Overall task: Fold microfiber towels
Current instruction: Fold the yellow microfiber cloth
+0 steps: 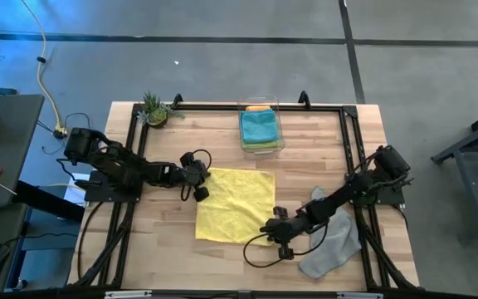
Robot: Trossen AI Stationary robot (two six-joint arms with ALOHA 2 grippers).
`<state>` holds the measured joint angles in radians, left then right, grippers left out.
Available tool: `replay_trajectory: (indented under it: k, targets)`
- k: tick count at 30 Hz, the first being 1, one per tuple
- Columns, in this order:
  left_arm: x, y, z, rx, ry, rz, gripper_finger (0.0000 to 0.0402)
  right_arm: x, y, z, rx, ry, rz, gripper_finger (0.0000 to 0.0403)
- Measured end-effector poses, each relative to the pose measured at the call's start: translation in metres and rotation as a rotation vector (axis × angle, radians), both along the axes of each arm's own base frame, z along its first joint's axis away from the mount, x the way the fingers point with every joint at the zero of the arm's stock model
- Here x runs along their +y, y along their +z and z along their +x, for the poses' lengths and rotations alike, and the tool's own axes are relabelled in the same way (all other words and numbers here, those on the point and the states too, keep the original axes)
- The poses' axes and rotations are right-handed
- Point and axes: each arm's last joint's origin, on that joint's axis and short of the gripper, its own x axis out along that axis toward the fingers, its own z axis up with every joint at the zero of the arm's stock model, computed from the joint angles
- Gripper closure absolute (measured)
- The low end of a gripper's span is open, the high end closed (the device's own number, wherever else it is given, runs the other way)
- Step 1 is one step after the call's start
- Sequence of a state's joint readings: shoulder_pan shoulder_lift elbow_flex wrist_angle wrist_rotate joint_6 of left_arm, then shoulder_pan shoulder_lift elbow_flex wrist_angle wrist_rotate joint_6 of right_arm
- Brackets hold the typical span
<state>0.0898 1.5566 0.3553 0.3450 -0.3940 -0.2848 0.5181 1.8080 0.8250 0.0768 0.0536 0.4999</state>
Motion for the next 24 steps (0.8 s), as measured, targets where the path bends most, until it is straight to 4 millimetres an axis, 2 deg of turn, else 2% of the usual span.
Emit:
replay_trajectory:
  k: [10, 16, 20, 24]
  targets:
    - [-0.004, 0.003, -0.001, 0.01, -0.025, 0.025, 0.0401, 0.006, 0.0, -0.003, 0.006, 0.022, -0.003, 0.0403]
    - [-0.011, 0.018, -0.003, -0.039, -0.073, 0.023, 0.0401, 0.002, 0.011, -0.001, 0.012, 0.018, -0.008, 0.0402]
    - [-0.018, 0.032, -0.006, -0.082, -0.108, 0.022, 0.0401, -0.011, 0.029, 0.001, -0.021, -0.021, -0.02, 0.0402]
    - [-0.034, 0.046, -0.006, -0.159, -0.242, -0.05, 0.0401, -0.033, 0.045, 0.006, -0.067, -0.054, -0.068, 0.0403]
